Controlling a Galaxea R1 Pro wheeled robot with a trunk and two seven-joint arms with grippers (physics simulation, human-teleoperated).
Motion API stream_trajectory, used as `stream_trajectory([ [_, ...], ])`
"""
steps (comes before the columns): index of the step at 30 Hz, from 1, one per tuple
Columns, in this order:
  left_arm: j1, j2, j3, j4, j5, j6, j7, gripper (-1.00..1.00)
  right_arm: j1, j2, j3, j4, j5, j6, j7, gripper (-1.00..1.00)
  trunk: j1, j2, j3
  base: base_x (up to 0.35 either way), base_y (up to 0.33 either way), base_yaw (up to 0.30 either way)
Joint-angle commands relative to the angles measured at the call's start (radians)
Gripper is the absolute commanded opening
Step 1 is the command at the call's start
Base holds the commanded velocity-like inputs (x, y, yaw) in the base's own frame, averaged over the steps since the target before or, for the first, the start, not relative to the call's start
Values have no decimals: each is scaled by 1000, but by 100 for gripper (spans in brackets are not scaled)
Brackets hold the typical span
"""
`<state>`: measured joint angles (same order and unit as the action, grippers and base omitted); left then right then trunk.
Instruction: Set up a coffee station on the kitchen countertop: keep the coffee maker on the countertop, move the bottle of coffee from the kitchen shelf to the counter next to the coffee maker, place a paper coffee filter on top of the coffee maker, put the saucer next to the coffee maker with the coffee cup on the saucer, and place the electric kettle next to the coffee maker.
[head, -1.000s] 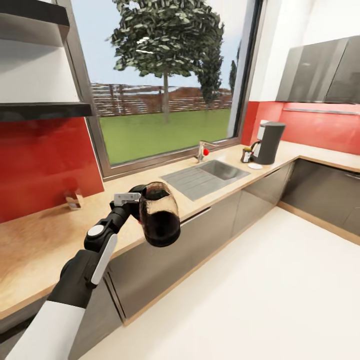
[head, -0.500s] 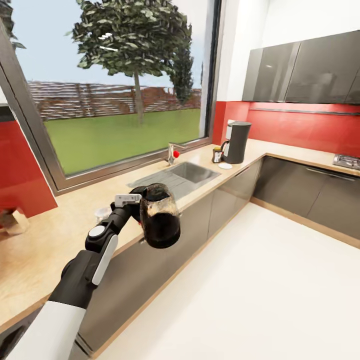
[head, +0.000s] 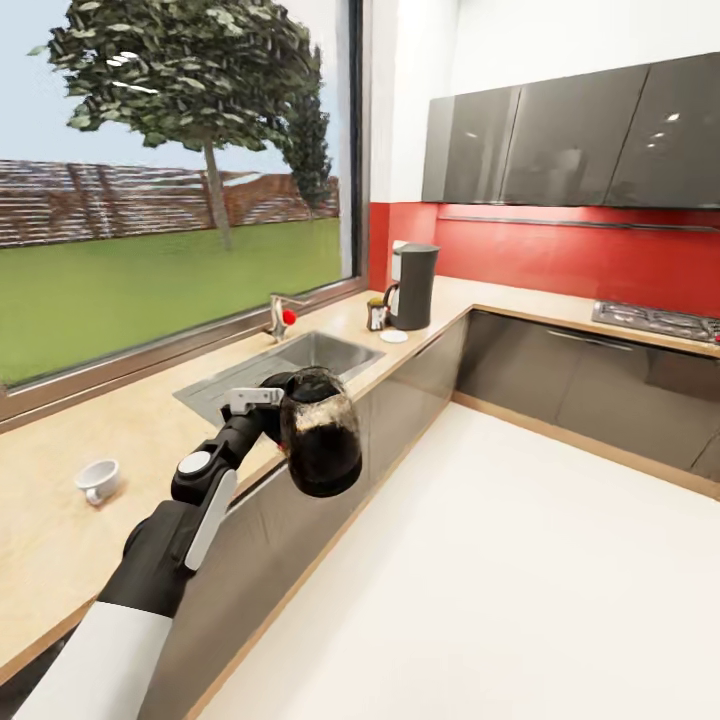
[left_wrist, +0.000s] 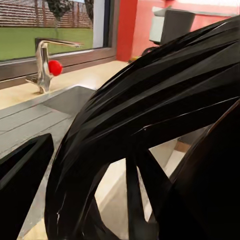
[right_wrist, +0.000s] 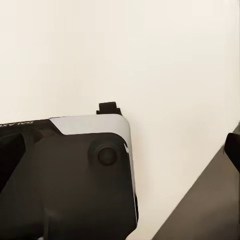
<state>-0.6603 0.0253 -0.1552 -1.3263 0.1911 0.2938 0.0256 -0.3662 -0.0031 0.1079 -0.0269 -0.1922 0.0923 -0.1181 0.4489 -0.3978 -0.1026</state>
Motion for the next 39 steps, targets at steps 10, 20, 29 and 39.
stream_trajectory([
  [10,-1,0,-1,-2,8,5,4,-100,0,0,9,-2,-9,7,-3,100,1,-2,-2,266,-171,-300],
  [20,-1,1,0,-2,8,6,5,-100,0,0,9,-2,-9,7,-4,100,1,-2,-2,243,-183,-300],
  [29,-1,4,3,-1,8,9,5,-100,0,0,9,-2,-9,7,-5,100,1,-2,-2,268,-171,-300],
  [39,-1,3,3,-1,8,11,5,-100,0,0,9,-2,-9,7,-5,100,1,-2,-2,285,-154,-258],
])
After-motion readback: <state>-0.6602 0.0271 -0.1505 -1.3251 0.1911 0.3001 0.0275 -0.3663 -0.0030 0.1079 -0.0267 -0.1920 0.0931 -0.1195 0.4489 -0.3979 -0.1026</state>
